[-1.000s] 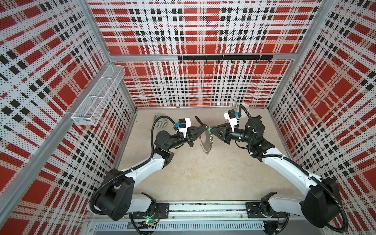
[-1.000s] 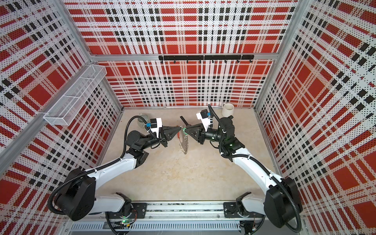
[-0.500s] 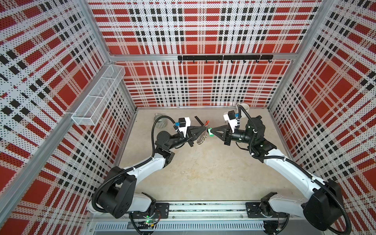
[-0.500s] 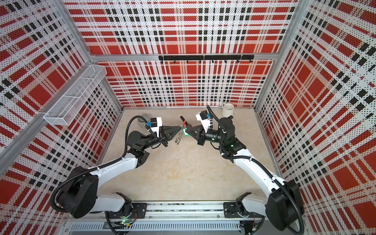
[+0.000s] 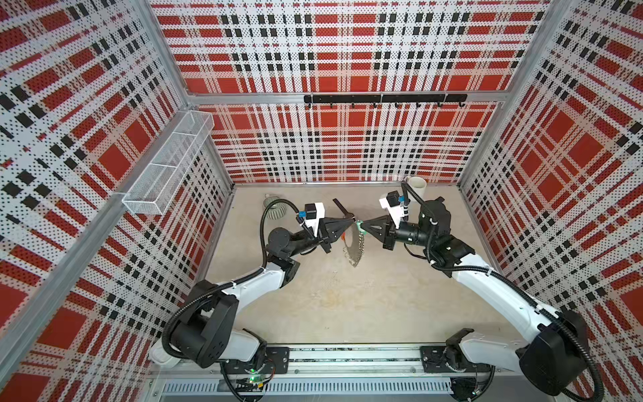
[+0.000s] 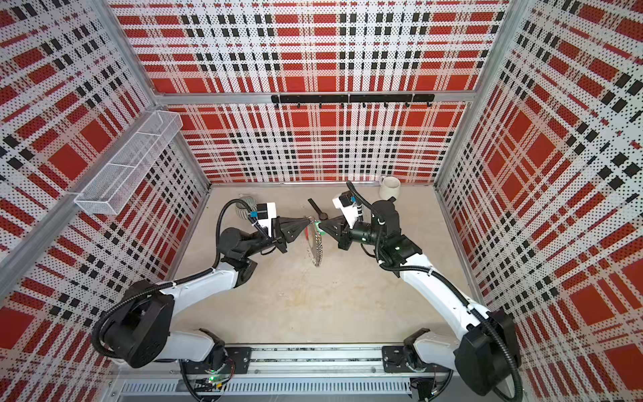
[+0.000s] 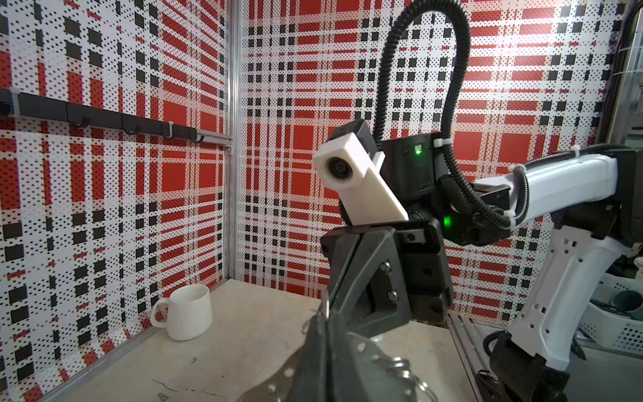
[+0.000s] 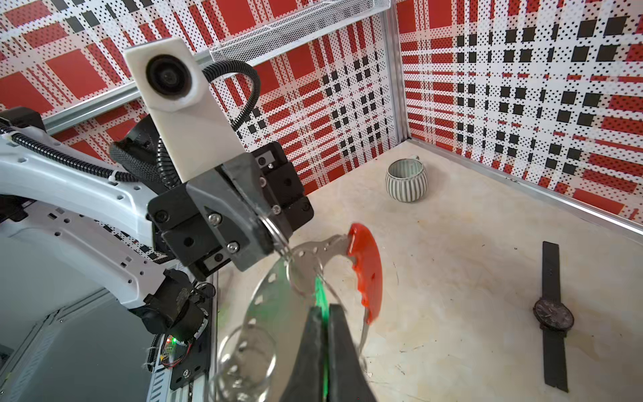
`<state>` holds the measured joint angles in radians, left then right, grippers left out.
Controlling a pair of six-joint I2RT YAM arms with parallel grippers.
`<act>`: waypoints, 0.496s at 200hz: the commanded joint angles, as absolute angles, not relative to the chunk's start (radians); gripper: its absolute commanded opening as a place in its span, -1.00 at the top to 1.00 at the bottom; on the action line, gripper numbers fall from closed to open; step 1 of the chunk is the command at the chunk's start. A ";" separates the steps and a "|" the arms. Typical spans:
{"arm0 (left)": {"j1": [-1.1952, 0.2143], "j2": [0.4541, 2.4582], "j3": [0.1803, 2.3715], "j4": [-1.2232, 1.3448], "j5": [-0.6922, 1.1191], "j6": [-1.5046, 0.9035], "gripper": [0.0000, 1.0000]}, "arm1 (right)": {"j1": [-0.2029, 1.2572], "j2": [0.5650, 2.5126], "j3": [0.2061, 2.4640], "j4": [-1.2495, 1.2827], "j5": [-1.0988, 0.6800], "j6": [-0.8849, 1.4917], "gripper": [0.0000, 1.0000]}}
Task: Attach keys to a key ring
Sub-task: Insert the key into the keyring.
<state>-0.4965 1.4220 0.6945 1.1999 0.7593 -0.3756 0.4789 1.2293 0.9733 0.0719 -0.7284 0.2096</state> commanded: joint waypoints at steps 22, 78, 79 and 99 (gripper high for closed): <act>-0.503 1.433 0.704 1.374 0.761 -0.428 1.00 | 0.497 1.231 0.969 0.044 -0.703 0.211 0.62; -0.503 1.434 0.697 1.386 0.765 -0.454 1.00 | 0.493 1.128 0.964 0.067 -0.516 0.211 -0.10; -0.503 1.434 0.697 1.386 0.765 -0.454 1.00 | 0.493 1.128 0.964 0.067 -0.517 0.212 -0.10; -0.505 1.434 0.693 1.390 0.764 -0.464 1.00 | 0.492 1.123 0.981 0.087 -0.557 0.233 -0.08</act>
